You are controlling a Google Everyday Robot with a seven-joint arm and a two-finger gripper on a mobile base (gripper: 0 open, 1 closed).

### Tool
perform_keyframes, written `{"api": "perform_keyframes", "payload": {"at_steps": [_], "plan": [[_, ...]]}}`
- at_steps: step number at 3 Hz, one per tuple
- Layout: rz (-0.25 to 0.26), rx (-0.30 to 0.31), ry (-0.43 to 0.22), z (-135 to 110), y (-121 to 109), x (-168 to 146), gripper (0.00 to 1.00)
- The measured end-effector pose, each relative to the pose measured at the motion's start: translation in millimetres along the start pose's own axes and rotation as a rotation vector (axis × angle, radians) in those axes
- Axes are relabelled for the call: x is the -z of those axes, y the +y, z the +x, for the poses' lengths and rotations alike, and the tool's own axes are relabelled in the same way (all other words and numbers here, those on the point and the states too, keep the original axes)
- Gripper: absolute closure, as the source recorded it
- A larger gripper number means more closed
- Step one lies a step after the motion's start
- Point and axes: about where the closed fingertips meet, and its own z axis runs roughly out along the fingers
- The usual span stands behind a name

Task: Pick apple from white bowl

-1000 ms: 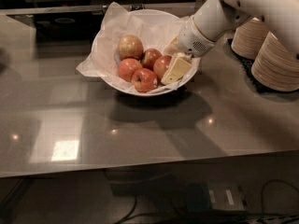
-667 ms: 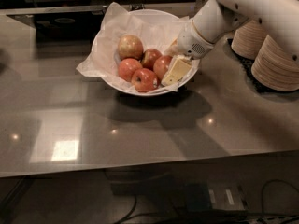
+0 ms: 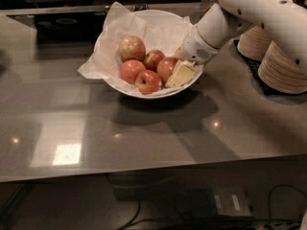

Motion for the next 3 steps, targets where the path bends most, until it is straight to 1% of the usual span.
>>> {"api": "perform_keyframes", "payload": {"at_steps": [1,2,3], "plan": [[0.0,0.0,0.0,0,0,0,0.83],[0.0,0.0,0.0,0,0,0,1.0],[0.003,-0.003,-0.043,-3,-1,11,1.0]]}}
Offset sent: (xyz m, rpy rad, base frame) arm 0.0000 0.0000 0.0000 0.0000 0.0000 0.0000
